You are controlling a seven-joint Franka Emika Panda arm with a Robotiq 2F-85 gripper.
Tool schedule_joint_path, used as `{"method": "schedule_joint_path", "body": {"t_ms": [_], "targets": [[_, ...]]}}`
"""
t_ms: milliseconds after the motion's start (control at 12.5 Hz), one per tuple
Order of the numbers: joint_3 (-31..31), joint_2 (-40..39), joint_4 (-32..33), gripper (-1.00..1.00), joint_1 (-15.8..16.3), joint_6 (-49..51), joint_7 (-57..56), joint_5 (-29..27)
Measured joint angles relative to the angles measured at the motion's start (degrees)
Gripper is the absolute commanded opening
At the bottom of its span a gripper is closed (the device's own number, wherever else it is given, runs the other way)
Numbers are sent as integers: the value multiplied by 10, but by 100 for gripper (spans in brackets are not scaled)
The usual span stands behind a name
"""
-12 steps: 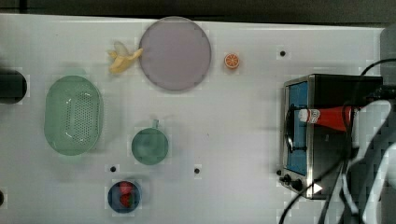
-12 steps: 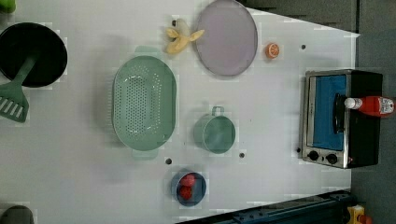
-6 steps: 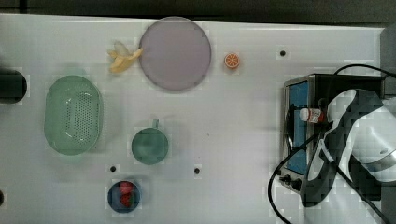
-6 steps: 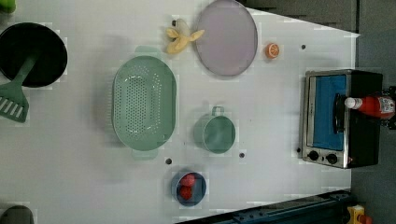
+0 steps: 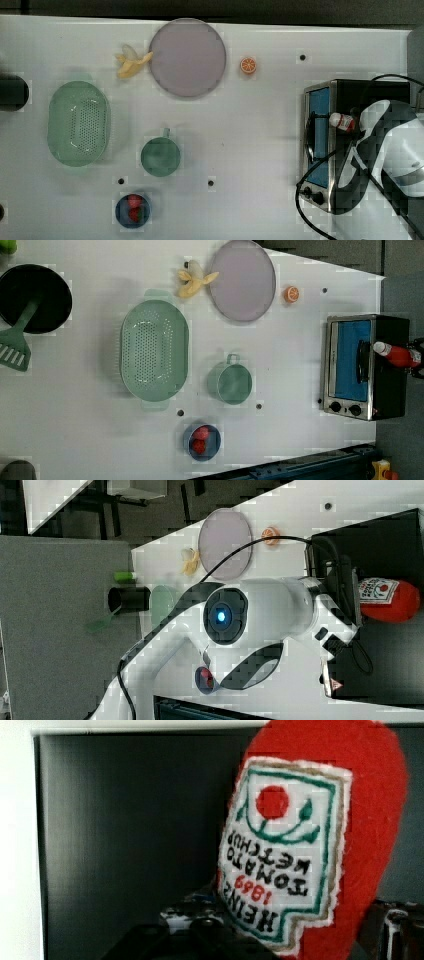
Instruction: Pick Ketchup from oven and place it on table.
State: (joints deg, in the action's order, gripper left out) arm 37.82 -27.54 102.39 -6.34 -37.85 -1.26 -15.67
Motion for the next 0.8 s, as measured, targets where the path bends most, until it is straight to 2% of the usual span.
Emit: {"method": "schedule_joint_path", "body": {"t_ms": [320,480,640,800], "targets": [[2,2,-1,26,-4,11,0,3],[0,4,-12,27,0,60,0,6],[0,6,-70,26,2,173,0,22],[-14,33,-121,27,10,222,0,36]]}}
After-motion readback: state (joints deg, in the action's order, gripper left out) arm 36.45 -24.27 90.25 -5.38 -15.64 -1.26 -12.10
